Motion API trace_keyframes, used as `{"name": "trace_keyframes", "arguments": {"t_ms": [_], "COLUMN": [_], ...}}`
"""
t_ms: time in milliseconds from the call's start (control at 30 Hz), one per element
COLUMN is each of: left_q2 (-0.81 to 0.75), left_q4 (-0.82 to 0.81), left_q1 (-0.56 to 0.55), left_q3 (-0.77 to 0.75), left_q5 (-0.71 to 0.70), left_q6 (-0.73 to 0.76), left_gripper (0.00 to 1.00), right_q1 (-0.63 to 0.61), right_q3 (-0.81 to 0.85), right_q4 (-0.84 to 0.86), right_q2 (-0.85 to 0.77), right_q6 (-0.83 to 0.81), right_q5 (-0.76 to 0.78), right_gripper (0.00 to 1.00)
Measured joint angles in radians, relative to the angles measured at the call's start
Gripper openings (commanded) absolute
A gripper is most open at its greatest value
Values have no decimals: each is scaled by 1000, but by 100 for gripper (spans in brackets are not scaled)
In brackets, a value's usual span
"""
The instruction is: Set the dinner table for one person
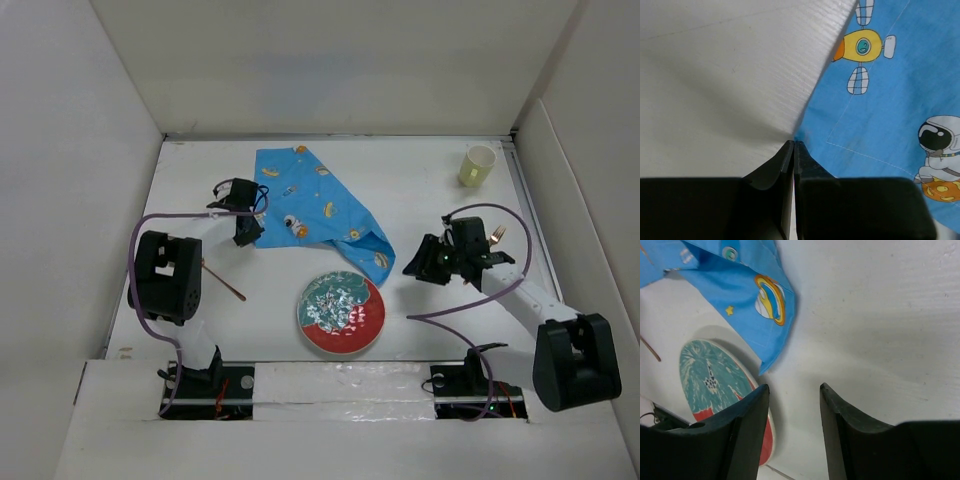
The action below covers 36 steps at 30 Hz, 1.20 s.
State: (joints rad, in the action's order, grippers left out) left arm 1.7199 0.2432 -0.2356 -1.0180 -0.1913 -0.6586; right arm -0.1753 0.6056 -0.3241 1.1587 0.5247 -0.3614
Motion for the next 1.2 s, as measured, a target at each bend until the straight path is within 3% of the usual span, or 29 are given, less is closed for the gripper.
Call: {"name": "trace_keyframes", "arguments": {"t_ms": [400,533,633,767,833,967,1067,1200], "left_q2": [-93,-124,-126,-126,-126,-125,-76,132], "left_q4": [38,40,45,57,68,86,123,175], "left_q1": [0,2,5,13,15,15,15,31], "left_q3": [-188,-195,-195,-195,-201,-259,-433,-917], "left_q5": [4,16,28,37,42,61,80,119], "left_q6": [56,62,68,75,76,79,79,71], "left_gripper": [0,0,0,0,0,0,0,0], "right_q1": [-85,-97,-116,-123,-126,-120,-93,-46], "right_q3": [0,8,26,60,69,119,270,752], "right_q4": [155,230,254,250,239,171,90,-35], "right_q2": [274,323,354,394,399,383,397,552], "right_q6": [28,70,94,111,117,116,97,40], "right_q5": [-96,-118,-110,-76,-48,34,87,199], "right_gripper": [51,46,32,6,0,0,0,0]}}
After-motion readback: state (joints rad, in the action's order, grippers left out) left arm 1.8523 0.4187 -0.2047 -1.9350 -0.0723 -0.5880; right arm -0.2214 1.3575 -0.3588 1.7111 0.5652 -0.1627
